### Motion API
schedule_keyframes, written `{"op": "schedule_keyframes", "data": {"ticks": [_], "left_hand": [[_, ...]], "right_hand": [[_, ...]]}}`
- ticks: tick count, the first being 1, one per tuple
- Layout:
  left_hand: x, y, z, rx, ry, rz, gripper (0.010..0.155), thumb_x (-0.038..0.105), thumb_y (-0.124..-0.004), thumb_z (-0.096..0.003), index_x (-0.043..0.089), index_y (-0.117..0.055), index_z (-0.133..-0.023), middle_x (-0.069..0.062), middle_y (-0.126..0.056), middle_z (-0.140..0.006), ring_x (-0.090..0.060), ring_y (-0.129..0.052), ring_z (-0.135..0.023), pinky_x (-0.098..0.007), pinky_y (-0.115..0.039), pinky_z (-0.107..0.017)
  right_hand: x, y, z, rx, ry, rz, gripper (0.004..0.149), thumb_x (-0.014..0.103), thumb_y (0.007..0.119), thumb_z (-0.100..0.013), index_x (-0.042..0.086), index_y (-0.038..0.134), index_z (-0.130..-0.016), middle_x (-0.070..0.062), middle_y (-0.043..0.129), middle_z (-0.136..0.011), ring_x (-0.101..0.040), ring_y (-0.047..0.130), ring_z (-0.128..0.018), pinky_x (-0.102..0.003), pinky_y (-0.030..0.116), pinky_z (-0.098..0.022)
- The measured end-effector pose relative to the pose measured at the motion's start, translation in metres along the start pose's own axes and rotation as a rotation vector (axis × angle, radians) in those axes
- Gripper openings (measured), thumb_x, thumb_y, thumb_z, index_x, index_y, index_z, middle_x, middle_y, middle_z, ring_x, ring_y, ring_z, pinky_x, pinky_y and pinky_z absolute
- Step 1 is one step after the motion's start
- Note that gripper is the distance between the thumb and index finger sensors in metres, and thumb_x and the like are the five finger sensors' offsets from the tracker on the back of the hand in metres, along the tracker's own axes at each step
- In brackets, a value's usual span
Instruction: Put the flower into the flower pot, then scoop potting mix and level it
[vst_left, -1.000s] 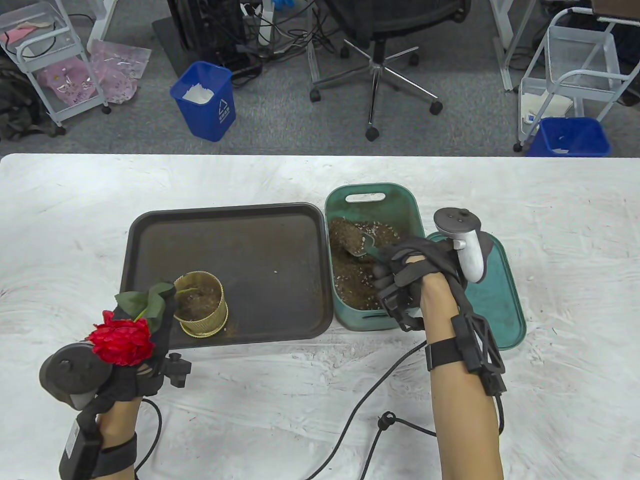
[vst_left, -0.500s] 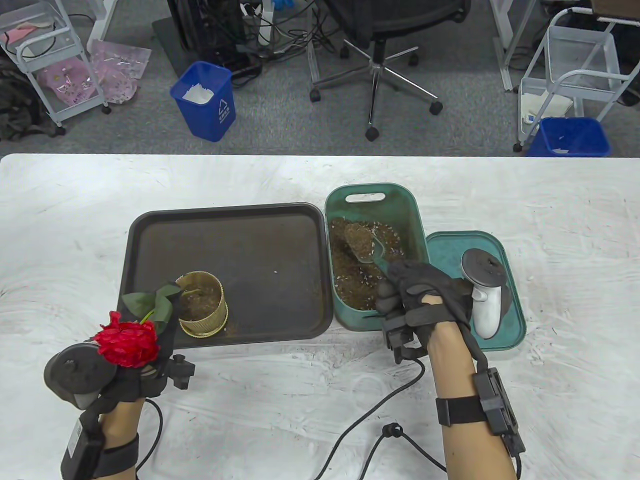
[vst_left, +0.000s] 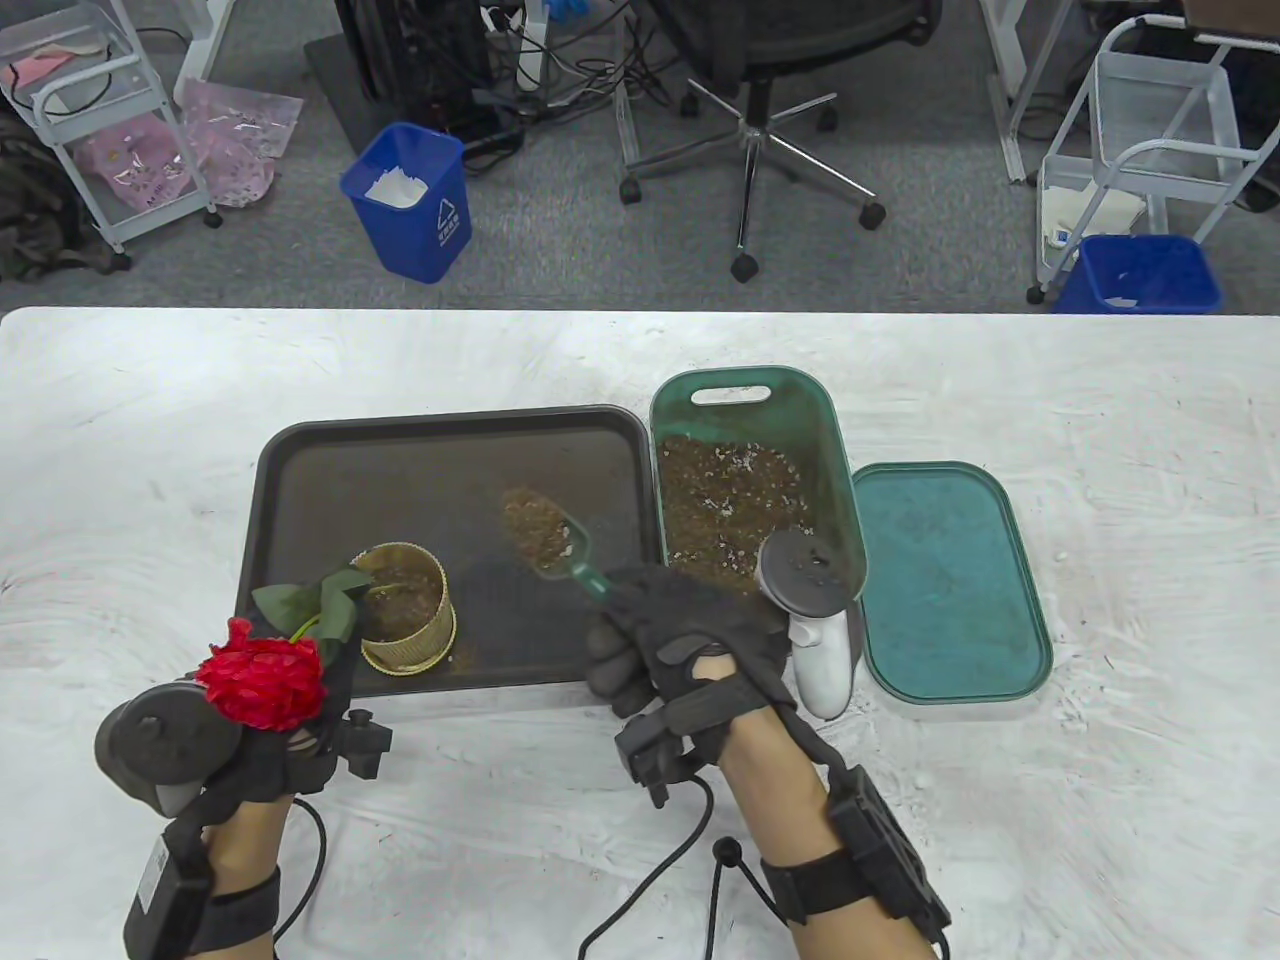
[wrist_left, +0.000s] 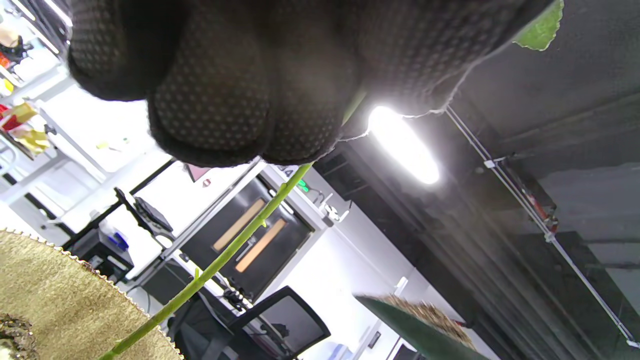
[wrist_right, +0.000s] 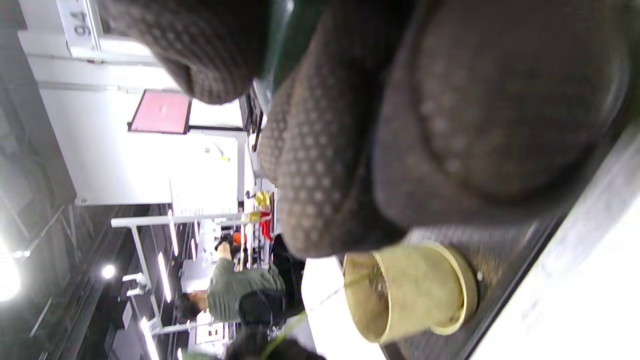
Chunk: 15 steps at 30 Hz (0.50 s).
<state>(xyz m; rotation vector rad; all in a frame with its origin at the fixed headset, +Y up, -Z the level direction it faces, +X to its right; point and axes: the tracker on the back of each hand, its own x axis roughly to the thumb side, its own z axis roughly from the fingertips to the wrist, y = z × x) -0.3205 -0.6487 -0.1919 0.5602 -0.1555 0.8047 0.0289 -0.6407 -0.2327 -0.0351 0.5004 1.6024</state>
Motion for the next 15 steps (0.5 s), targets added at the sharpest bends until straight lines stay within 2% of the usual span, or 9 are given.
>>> {"op": "schedule_keyframes", "data": {"ticks": [4,9,15], "left_hand": [[0.000,0.002,0.000,0.011,0.015,-0.008,0.044,0.041,-0.081,-0.0402,0.023,-0.090,-0.079,-0.001,-0.099,-0.067,-0.028,-0.105,-0.045,-0.044,-0.087,-0.044],[0.000,0.003,0.000,0.030,0.025,-0.045,0.044,0.038,-0.077,-0.0377,0.023,-0.089,-0.078,-0.001,-0.099,-0.066,-0.027,-0.105,-0.044,-0.044,-0.087,-0.044],[0.000,0.003,0.000,0.044,0.037,-0.055,0.044,0.036,-0.076,-0.0362,0.023,-0.089,-0.076,0.000,-0.098,-0.064,-0.027,-0.105,-0.042,-0.045,-0.087,-0.043]], "right_hand": [[-0.008,0.037,-0.012,0.018,-0.004,0.017,0.057,0.032,0.078,-0.041,-0.003,0.071,-0.085,-0.015,0.101,-0.055,-0.027,0.112,-0.024,-0.037,0.100,-0.010],[-0.026,0.071,-0.022,-0.001,-0.014,0.038,0.057,0.032,0.078,-0.042,-0.003,0.071,-0.086,-0.015,0.101,-0.055,-0.028,0.112,-0.025,-0.038,0.100,-0.010],[-0.034,0.088,-0.025,-0.091,-0.072,0.157,0.057,0.032,0.079,-0.041,-0.003,0.072,-0.085,-0.015,0.101,-0.055,-0.028,0.112,-0.024,-0.038,0.099,-0.010]]}}
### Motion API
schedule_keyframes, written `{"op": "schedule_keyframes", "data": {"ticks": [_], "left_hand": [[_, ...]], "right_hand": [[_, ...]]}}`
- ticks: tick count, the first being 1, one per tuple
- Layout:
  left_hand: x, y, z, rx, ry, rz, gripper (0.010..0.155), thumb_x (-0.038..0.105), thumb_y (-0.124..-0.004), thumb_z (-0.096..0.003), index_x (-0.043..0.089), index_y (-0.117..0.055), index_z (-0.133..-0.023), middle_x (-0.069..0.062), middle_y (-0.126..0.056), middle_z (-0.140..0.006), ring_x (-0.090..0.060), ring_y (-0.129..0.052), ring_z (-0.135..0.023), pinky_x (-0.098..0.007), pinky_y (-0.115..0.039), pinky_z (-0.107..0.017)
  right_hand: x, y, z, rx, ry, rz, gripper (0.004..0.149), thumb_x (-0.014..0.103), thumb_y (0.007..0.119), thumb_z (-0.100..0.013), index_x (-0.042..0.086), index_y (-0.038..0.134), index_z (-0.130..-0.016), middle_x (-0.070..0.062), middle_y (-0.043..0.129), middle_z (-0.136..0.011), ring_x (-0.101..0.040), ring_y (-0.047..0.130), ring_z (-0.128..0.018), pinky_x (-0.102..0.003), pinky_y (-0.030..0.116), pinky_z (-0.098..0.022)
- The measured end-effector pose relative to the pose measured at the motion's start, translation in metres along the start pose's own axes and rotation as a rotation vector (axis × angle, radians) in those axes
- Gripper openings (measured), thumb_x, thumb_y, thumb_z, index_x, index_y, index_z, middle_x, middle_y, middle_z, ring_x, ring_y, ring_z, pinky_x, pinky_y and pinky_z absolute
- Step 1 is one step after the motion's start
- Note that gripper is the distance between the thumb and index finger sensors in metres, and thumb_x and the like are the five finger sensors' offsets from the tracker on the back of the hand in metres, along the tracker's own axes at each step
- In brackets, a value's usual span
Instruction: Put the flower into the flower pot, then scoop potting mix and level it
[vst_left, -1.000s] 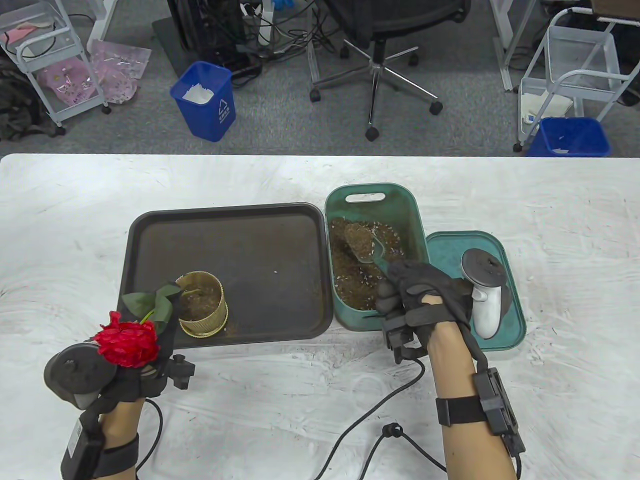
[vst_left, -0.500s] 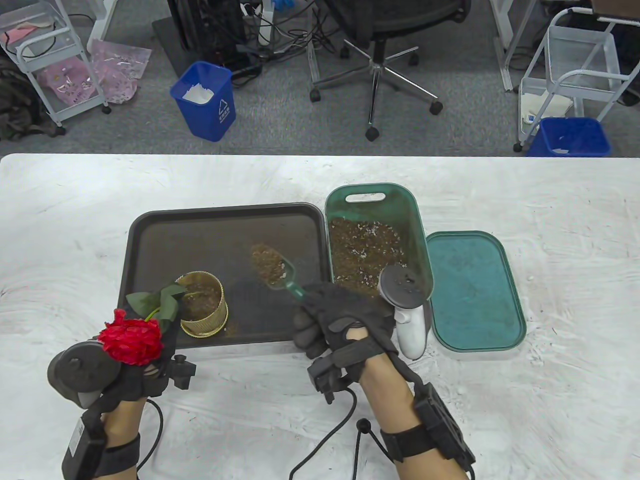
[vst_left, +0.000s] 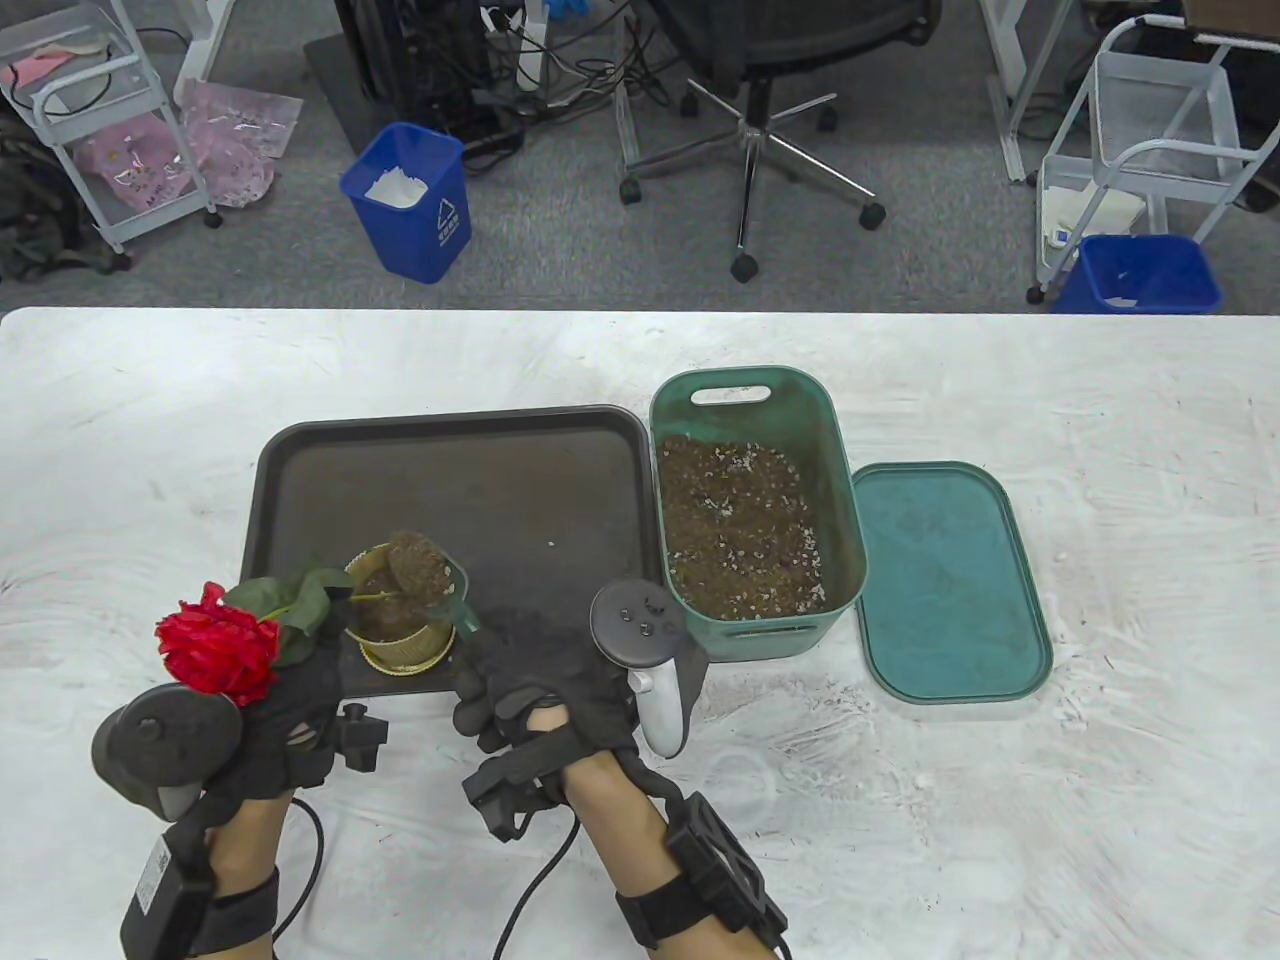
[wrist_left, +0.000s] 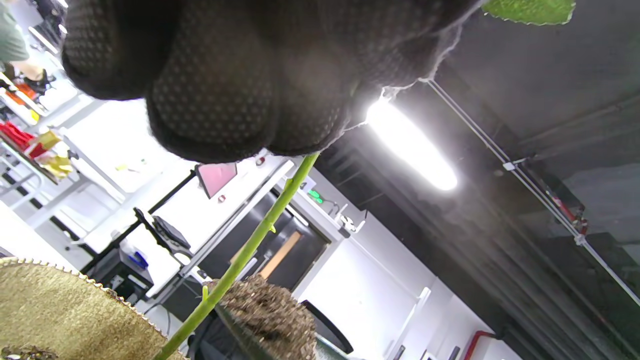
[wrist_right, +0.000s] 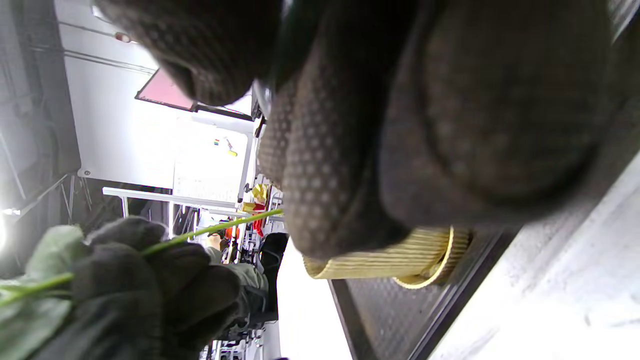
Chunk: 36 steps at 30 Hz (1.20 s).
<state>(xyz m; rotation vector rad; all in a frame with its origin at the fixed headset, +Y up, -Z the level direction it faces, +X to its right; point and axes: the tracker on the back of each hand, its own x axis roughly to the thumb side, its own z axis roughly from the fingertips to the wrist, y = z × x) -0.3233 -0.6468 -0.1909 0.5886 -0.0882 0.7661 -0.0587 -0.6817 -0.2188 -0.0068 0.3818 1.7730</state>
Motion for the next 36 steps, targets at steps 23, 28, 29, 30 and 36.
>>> {"op": "schedule_keyframes", "data": {"ticks": [23,28,29,30,36], "left_hand": [[0.001,-0.002,0.001,-0.007,-0.003,0.015,0.044,0.039,-0.076,-0.0378,0.023,-0.088,-0.078,0.000,-0.098,-0.065,-0.027,-0.105,-0.043,-0.045,-0.087,-0.044],[0.001,-0.002,0.001,-0.007,-0.005,0.014,0.044,0.039,-0.077,-0.0378,0.023,-0.088,-0.078,0.000,-0.098,-0.065,-0.027,-0.105,-0.043,-0.045,-0.087,-0.044],[0.001,-0.002,0.001,-0.008,-0.005,0.015,0.044,0.039,-0.077,-0.0378,0.023,-0.088,-0.078,0.000,-0.098,-0.065,-0.027,-0.105,-0.043,-0.045,-0.087,-0.043],[0.001,-0.002,0.001,-0.008,-0.005,0.016,0.044,0.039,-0.077,-0.0379,0.023,-0.088,-0.078,0.000,-0.098,-0.065,-0.027,-0.105,-0.043,-0.045,-0.087,-0.043],[0.002,-0.003,0.001,-0.010,-0.007,0.017,0.044,0.039,-0.077,-0.0378,0.023,-0.088,-0.078,0.000,-0.098,-0.065,-0.027,-0.105,-0.043,-0.045,-0.087,-0.043]], "right_hand": [[-0.012,0.036,0.018,-0.299,-0.366,0.514,0.055,0.033,0.082,-0.040,0.001,0.075,-0.085,-0.014,0.102,-0.054,-0.029,0.111,-0.024,-0.040,0.099,-0.010],[-0.013,0.045,0.021,-0.353,-0.442,0.629,0.056,0.033,0.082,-0.039,0.001,0.075,-0.085,-0.014,0.102,-0.054,-0.030,0.111,-0.024,-0.041,0.099,-0.010],[-0.014,0.047,0.022,-0.361,-0.455,0.648,0.056,0.033,0.083,-0.039,0.001,0.075,-0.085,-0.014,0.102,-0.054,-0.030,0.111,-0.025,-0.041,0.098,-0.011],[-0.014,0.049,0.022,-0.373,-0.476,0.682,0.056,0.033,0.083,-0.039,0.001,0.075,-0.085,-0.014,0.102,-0.055,-0.030,0.111,-0.025,-0.041,0.098,-0.011],[-0.015,0.060,0.024,-0.417,-0.542,0.816,0.055,0.033,0.084,-0.039,0.003,0.076,-0.085,-0.014,0.103,-0.055,-0.030,0.111,-0.025,-0.041,0.099,-0.011]]}}
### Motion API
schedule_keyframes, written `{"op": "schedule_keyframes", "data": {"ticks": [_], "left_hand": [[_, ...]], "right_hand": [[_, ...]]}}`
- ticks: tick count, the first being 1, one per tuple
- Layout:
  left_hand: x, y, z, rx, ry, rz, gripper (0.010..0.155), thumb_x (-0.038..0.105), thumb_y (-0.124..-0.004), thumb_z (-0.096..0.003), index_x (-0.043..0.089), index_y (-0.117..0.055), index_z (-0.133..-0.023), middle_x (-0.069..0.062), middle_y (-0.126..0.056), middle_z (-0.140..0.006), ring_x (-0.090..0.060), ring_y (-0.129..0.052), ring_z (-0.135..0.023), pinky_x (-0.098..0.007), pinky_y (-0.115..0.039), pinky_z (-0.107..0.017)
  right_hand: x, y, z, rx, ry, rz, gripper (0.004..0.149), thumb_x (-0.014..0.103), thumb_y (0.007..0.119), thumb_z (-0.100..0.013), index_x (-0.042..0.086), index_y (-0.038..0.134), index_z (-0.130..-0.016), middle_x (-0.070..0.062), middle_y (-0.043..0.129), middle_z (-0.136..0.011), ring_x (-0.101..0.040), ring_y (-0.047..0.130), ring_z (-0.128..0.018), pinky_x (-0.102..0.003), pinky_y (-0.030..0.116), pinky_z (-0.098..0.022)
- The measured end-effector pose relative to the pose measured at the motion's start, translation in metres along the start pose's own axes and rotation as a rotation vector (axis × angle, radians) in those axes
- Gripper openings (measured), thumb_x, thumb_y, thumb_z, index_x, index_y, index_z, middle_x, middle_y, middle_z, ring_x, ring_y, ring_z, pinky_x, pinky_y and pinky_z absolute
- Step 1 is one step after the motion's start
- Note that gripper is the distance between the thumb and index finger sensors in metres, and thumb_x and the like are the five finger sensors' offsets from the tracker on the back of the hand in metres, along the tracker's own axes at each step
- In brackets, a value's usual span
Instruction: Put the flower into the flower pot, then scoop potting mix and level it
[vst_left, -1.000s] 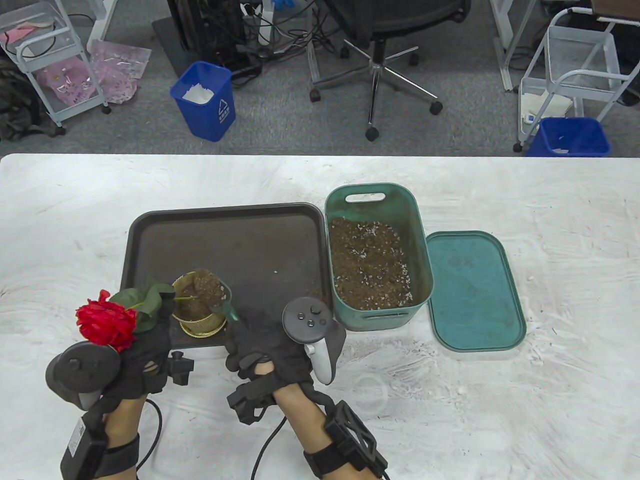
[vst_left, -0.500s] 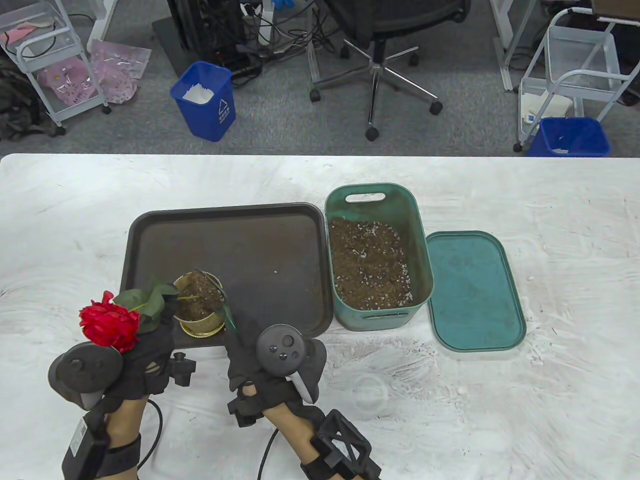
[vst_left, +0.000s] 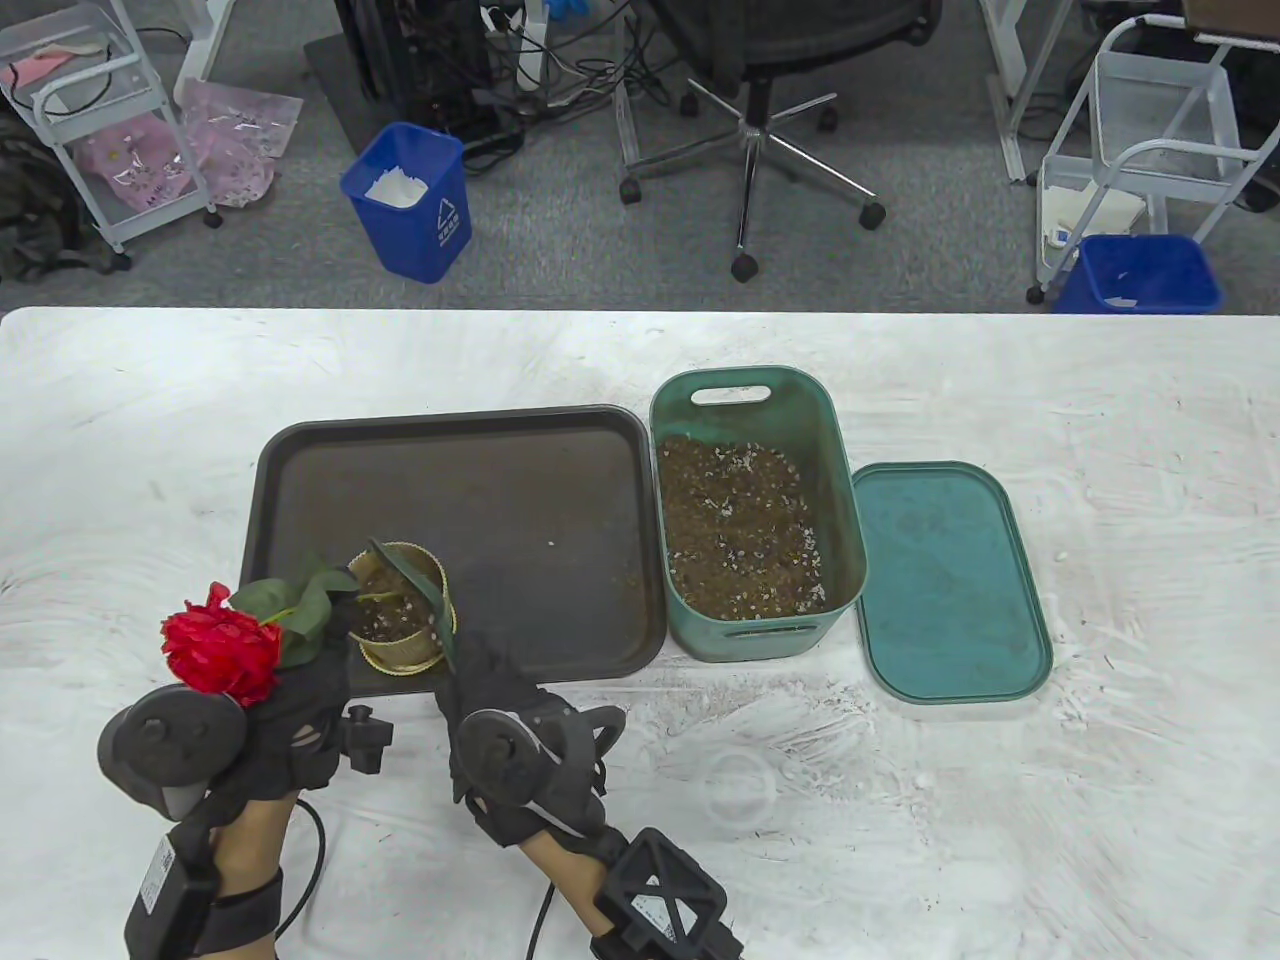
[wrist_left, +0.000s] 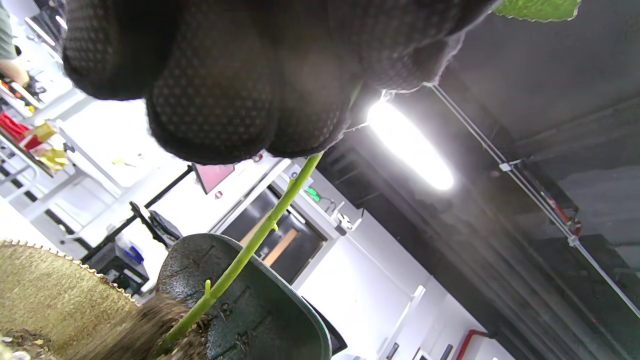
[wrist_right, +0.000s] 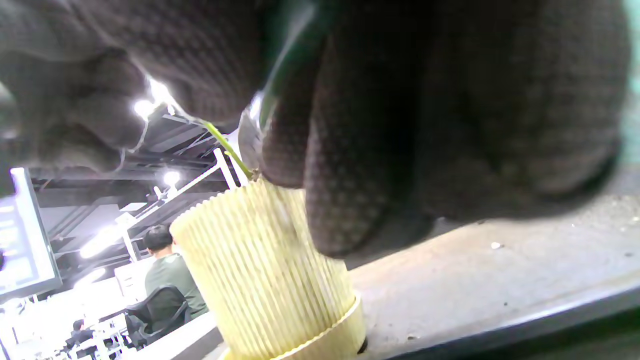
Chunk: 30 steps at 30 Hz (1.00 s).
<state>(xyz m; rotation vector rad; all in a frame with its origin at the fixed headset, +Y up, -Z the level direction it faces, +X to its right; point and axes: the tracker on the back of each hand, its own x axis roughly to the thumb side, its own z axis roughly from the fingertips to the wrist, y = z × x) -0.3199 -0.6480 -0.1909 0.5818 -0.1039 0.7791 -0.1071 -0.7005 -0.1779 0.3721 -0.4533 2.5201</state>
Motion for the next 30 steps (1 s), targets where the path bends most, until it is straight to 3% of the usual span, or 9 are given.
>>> {"op": "schedule_keyframes", "data": {"ticks": [13,20,24,30], "left_hand": [[0.000,0.000,0.000,0.000,-0.002,-0.002,0.044,0.039,-0.077,-0.0379,0.023,-0.089,-0.078,0.000,-0.099,-0.065,-0.027,-0.105,-0.043,-0.045,-0.087,-0.043],[0.000,0.001,0.000,0.000,-0.004,-0.005,0.044,0.039,-0.077,-0.0379,0.023,-0.089,-0.078,0.000,-0.099,-0.065,-0.027,-0.106,-0.043,-0.045,-0.087,-0.043],[0.000,0.001,0.000,-0.001,-0.002,0.000,0.044,0.039,-0.078,-0.0380,0.023,-0.089,-0.078,0.000,-0.099,-0.065,-0.027,-0.106,-0.043,-0.045,-0.087,-0.043],[0.000,0.002,0.000,0.001,-0.002,-0.004,0.044,0.039,-0.078,-0.0380,0.023,-0.089,-0.078,-0.001,-0.099,-0.065,-0.027,-0.106,-0.043,-0.045,-0.087,-0.043]], "right_hand": [[0.004,0.001,0.002,-0.069,-0.098,0.150,0.054,0.032,0.084,-0.038,0.005,0.077,-0.085,-0.012,0.103,-0.055,-0.030,0.111,-0.026,-0.042,0.098,-0.013],[0.000,-0.008,-0.007,-0.011,-0.098,0.118,0.054,0.031,0.083,-0.038,0.004,0.077,-0.084,-0.012,0.103,-0.054,-0.029,0.110,-0.026,-0.042,0.098,-0.012],[0.007,-0.050,-0.014,-0.050,-0.166,0.201,0.053,0.030,0.082,-0.037,0.005,0.078,-0.084,-0.012,0.103,-0.054,-0.030,0.110,-0.025,-0.043,0.097,-0.012],[-0.006,-0.160,-0.053,-0.117,-0.091,0.244,0.053,0.030,0.082,-0.037,0.005,0.078,-0.084,-0.012,0.103,-0.054,-0.031,0.110,-0.026,-0.044,0.096,-0.013]]}}
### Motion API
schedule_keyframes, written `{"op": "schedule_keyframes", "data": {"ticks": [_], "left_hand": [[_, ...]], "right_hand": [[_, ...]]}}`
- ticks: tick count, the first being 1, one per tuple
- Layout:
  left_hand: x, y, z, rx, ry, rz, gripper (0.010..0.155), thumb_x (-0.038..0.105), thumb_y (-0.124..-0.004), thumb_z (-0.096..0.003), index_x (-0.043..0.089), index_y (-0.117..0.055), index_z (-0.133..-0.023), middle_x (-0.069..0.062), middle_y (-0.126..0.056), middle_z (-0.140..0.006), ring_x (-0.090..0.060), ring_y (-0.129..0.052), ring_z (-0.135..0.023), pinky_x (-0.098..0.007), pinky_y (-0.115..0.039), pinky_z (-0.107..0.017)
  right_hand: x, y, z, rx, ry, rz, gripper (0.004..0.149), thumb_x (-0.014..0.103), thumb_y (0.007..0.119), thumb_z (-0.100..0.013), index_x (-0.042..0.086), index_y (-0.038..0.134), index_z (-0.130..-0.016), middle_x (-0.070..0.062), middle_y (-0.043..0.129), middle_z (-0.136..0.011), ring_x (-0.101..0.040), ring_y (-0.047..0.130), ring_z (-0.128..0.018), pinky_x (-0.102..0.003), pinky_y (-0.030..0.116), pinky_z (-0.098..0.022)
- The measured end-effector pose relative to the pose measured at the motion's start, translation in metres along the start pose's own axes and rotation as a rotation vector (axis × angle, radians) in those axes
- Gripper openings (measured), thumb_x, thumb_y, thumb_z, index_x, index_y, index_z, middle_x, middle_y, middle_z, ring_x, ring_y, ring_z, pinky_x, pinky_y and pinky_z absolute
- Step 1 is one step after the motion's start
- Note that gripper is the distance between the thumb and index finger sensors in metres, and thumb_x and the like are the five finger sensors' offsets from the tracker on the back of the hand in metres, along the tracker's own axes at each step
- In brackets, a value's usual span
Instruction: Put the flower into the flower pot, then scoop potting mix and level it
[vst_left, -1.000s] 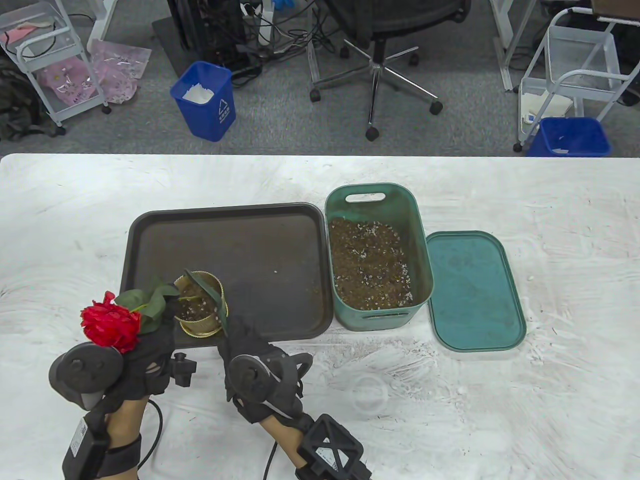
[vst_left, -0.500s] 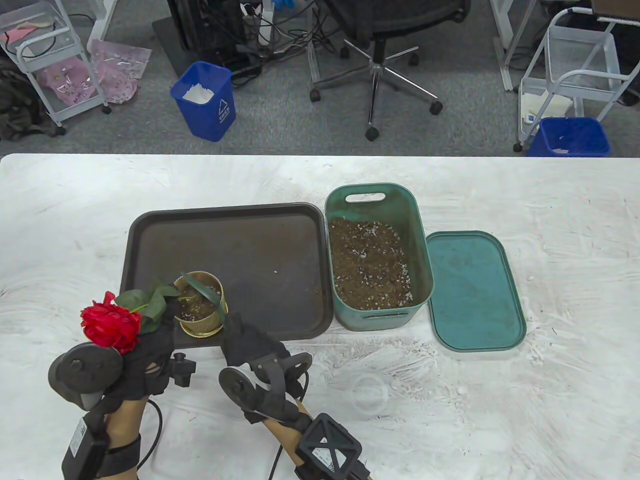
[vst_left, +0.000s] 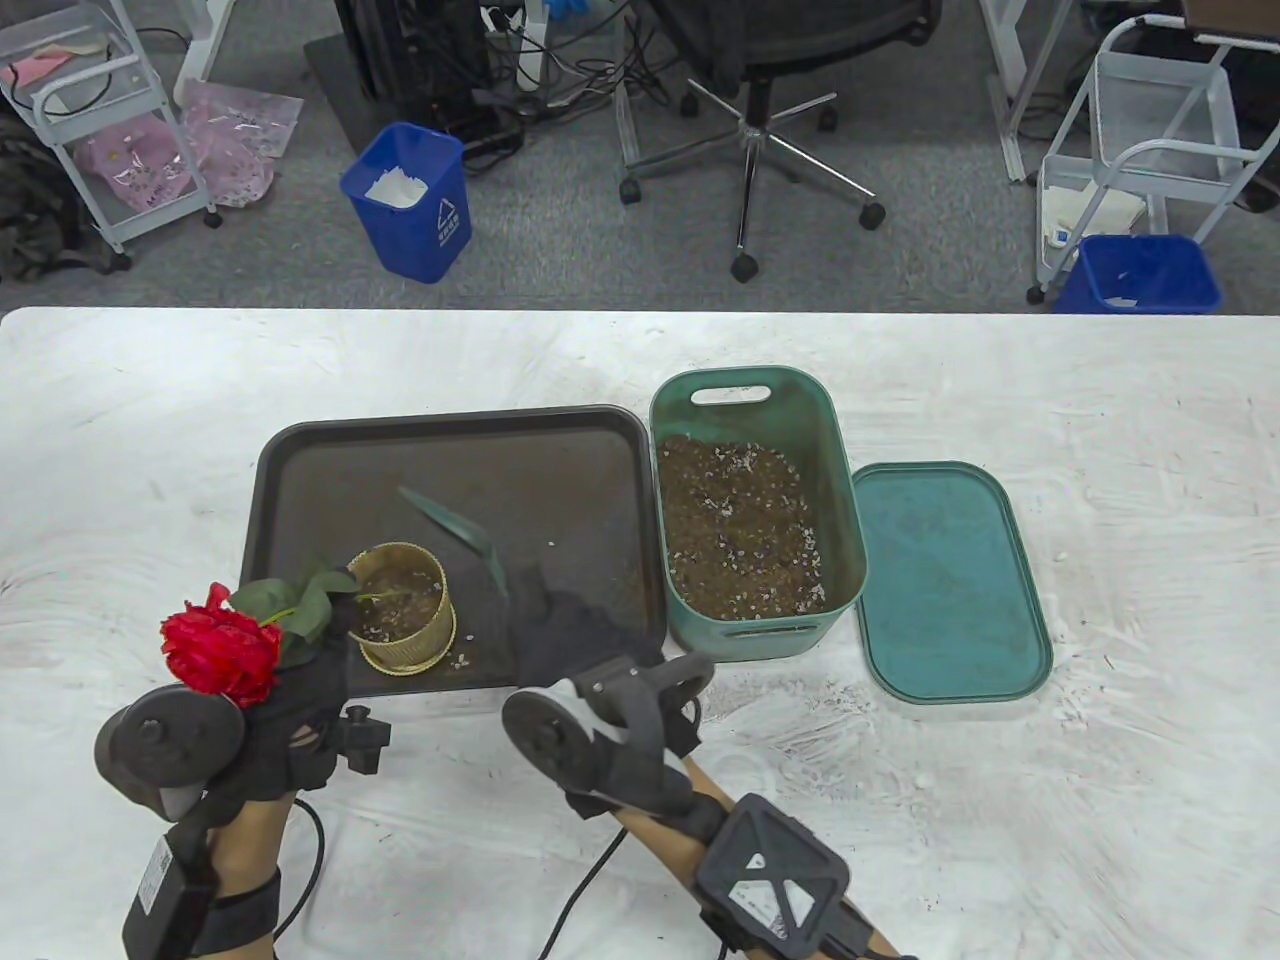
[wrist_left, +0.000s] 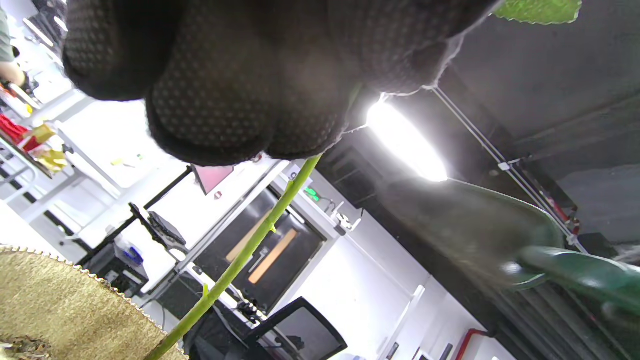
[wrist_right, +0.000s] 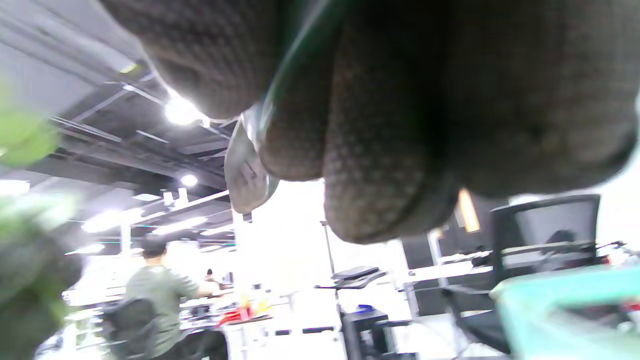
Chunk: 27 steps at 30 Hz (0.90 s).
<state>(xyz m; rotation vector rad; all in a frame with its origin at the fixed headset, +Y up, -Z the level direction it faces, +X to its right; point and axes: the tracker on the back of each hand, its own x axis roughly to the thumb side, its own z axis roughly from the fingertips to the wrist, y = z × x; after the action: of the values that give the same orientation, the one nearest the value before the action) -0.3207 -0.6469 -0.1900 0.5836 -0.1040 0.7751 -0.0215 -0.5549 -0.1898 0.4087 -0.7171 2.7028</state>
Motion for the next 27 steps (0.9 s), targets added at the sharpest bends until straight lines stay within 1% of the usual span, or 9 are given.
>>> {"op": "schedule_keyframes", "data": {"ticks": [2,3,4,7,9,12,18,22,27], "left_hand": [[0.000,0.000,0.000,0.002,0.001,-0.003,0.044,0.039,-0.078,-0.0380,0.023,-0.089,-0.078,0.000,-0.099,-0.065,-0.028,-0.106,-0.043,-0.045,-0.087,-0.043],[0.000,0.000,0.000,0.003,0.000,-0.006,0.044,0.039,-0.078,-0.0380,0.023,-0.089,-0.078,-0.001,-0.099,-0.065,-0.027,-0.106,-0.043,-0.045,-0.087,-0.043],[0.000,0.001,0.000,0.004,-0.003,-0.012,0.044,0.039,-0.078,-0.0380,0.023,-0.089,-0.078,0.000,-0.099,-0.065,-0.027,-0.106,-0.043,-0.045,-0.087,-0.043],[0.000,0.001,0.000,0.008,-0.005,-0.020,0.044,0.039,-0.078,-0.0380,0.023,-0.089,-0.078,0.000,-0.099,-0.065,-0.027,-0.106,-0.043,-0.045,-0.087,-0.044],[-0.001,0.002,0.000,0.012,-0.001,-0.022,0.044,0.039,-0.077,-0.0381,0.023,-0.089,-0.078,-0.001,-0.099,-0.066,-0.027,-0.106,-0.043,-0.044,-0.087,-0.044],[-0.004,0.004,-0.001,0.012,0.009,-0.012,0.044,0.039,-0.077,-0.0382,0.023,-0.089,-0.078,0.000,-0.099,-0.066,-0.027,-0.105,-0.043,-0.044,-0.087,-0.044],[-0.013,0.010,-0.003,0.032,0.046,0.009,0.044,0.039,-0.077,-0.0382,0.023,-0.089,-0.078,0.000,-0.099,-0.066,-0.027,-0.106,-0.043,-0.044,-0.087,-0.044],[-0.021,0.014,-0.004,0.046,0.074,0.019,0.044,0.039,-0.077,-0.0381,0.023,-0.089,-0.078,0.000,-0.099,-0.065,-0.027,-0.106,-0.043,-0.044,-0.087,-0.044],[-0.027,0.018,-0.005,0.062,0.101,0.025,0.044,0.039,-0.077,-0.0382,0.023,-0.089,-0.078,0.000,-0.099,-0.066,-0.027,-0.105,-0.043,-0.044,-0.087,-0.044]], "right_hand": [[-0.025,-0.025,-0.021,-0.035,0.060,0.078,0.053,0.030,0.082,-0.037,0.006,0.079,-0.084,-0.012,0.103,-0.054,-0.031,0.110,-0.026,-0.044,0.096,-0.013],[-0.040,-0.037,-0.034,-0.017,0.113,0.130,0.053,0.030,0.082,-0.037,0.006,0.079,-0.084,-0.012,0.103,-0.054,-0.031,0.110,-0.026,-0.044,0.096,-0.013],[-0.057,-0.046,-0.046,0.036,0.187,0.184,0.053,0.031,0.081,-0.038,0.006,0.078,-0.085,-0.012,0.103,-0.055,-0.031,0.109,-0.027,-0.044,0.096,-0.014],[-0.104,-0.048,-0.070,0.153,0.355,0.185,0.053,0.031,0.081,-0.038,0.006,0.079,-0.084,-0.012,0.103,-0.054,-0.031,0.109,-0.027,-0.044,0.095,-0.014],[-0.125,-0.039,-0.078,0.232,0.414,0.192,0.052,0.031,0.082,-0.038,0.006,0.079,-0.084,-0.013,0.103,-0.054,-0.032,0.109,-0.027,-0.045,0.095,-0.014],[-0.151,-0.006,-0.087,0.391,0.475,0.245,0.052,0.031,0.082,-0.038,0.006,0.079,-0.085,-0.013,0.103,-0.054,-0.032,0.109,-0.027,-0.045,0.095,-0.014],[-0.171,0.060,-0.100,0.620,0.466,0.294,0.052,0.031,0.082,-0.038,0.008,0.079,-0.085,-0.013,0.103,-0.056,-0.033,0.108,-0.029,-0.046,0.095,-0.016],[-0.177,0.087,-0.110,0.681,0.479,0.284,0.052,0.030,0.082,-0.038,0.009,0.079,-0.085,-0.013,0.102,-0.057,-0.034,0.108,-0.031,-0.047,0.094,-0.017],[-0.181,0.106,-0.116,0.730,0.483,0.318,0.052,0.030,0.082,-0.038,0.010,0.079,-0.086,-0.013,0.102,-0.058,-0.034,0.108,-0.032,-0.047,0.094,-0.018]]}}
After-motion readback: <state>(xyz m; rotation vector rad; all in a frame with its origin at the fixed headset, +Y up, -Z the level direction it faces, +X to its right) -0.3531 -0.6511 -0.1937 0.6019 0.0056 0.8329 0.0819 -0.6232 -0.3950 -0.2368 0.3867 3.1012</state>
